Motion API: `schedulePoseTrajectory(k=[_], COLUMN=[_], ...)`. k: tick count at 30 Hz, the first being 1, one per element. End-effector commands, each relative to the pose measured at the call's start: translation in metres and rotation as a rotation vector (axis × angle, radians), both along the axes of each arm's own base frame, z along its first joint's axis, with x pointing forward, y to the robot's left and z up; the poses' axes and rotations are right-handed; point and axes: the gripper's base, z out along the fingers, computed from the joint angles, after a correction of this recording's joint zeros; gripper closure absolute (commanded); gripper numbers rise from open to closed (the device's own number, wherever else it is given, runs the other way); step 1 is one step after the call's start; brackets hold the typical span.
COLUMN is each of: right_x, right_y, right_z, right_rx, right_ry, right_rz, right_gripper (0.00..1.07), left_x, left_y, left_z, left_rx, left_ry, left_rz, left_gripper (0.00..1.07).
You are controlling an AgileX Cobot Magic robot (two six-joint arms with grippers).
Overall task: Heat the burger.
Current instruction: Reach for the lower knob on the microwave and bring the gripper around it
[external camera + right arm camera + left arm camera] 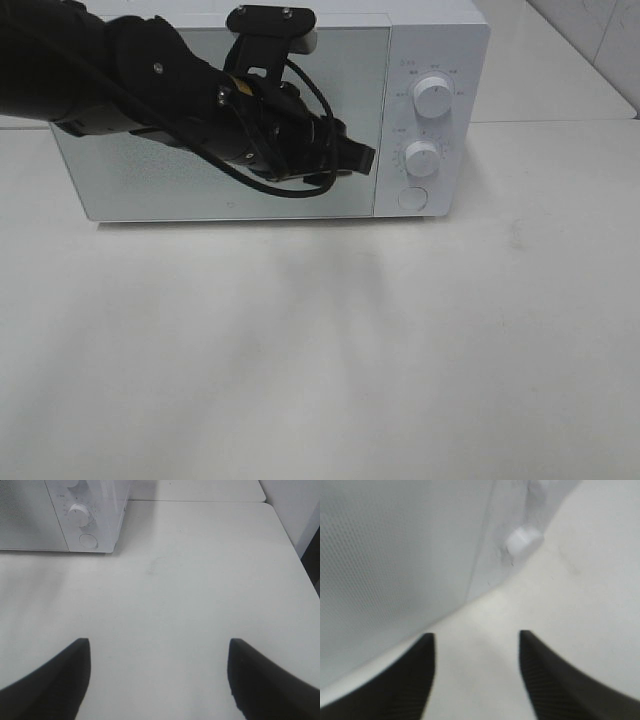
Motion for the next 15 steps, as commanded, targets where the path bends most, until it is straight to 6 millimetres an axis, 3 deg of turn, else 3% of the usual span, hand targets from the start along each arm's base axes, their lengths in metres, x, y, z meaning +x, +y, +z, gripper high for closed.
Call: schedulePoseTrajectory(k=[1,15], right_x=[-0.003,-0.003], right_y=[0.000,0.000], right_z=[-0.001,-0.001], right_rx=[-0.006,-0.006], right_ry=[-0.030,-0.030], right_rz=[-0.002,-0.002], right_gripper=[0.32,0.32], left_x=[-0.016,-0.067], left_y=[0.006,0.037], left_z=[0.012,0.057], left_rx=[0.043,0.225], left_ry=[0.113,0.305], left_rz=[-0.068,-0.274], left_gripper=[0.04,0.06])
